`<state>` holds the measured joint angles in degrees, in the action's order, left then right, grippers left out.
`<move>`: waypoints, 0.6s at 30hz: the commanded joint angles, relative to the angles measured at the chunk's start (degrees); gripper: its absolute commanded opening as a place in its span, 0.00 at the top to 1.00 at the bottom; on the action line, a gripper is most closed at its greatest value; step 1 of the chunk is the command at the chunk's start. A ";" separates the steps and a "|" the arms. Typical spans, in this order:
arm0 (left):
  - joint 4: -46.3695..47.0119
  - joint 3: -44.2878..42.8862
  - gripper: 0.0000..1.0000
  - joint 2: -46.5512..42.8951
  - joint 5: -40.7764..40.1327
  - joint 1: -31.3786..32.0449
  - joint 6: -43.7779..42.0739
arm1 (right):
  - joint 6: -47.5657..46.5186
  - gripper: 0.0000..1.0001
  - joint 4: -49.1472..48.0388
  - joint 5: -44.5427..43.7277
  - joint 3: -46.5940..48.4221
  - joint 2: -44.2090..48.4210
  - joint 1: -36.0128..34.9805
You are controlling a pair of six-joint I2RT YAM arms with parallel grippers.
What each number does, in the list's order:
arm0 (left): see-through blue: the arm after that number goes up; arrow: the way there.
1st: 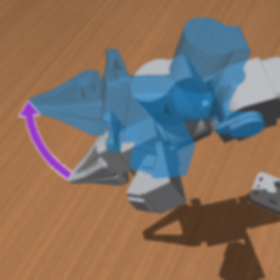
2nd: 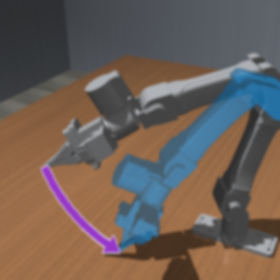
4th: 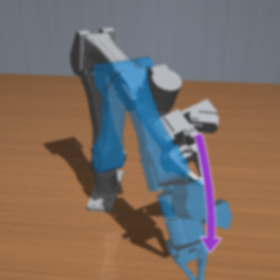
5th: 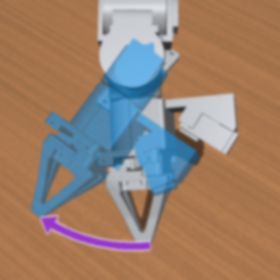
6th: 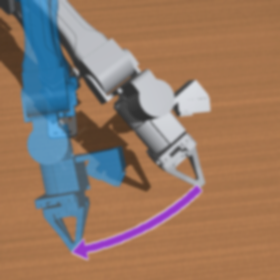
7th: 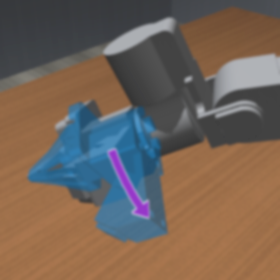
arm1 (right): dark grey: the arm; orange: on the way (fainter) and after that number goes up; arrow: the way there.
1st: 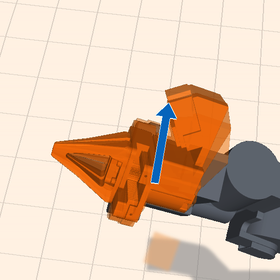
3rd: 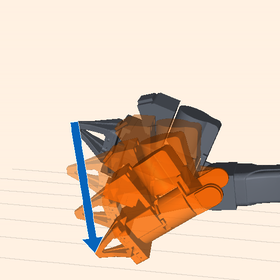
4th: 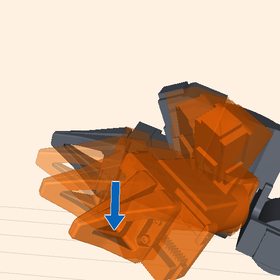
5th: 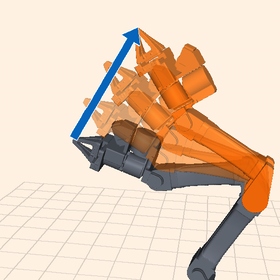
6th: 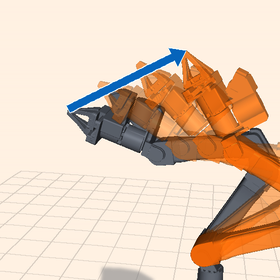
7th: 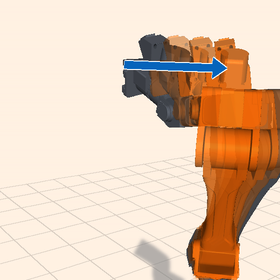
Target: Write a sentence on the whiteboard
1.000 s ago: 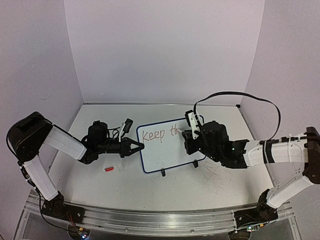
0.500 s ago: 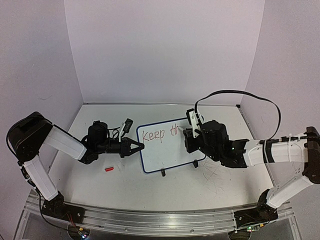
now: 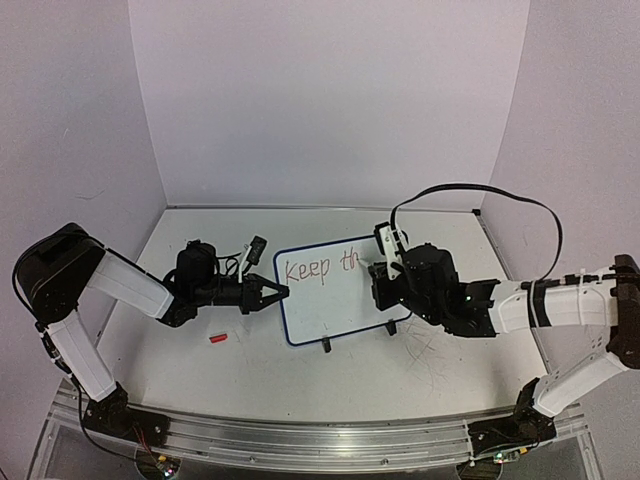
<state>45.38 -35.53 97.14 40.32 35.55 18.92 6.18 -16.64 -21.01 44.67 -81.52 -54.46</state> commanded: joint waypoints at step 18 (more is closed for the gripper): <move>-3.95 -0.59 1.00 0.28 -4.56 -0.39 -3.10 | 1.79 1.00 1.94 1.51 -0.96 0.78 0.18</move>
<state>45.04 -35.55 97.14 40.29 35.53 18.94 7.60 -15.64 -19.38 43.33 -81.19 -54.46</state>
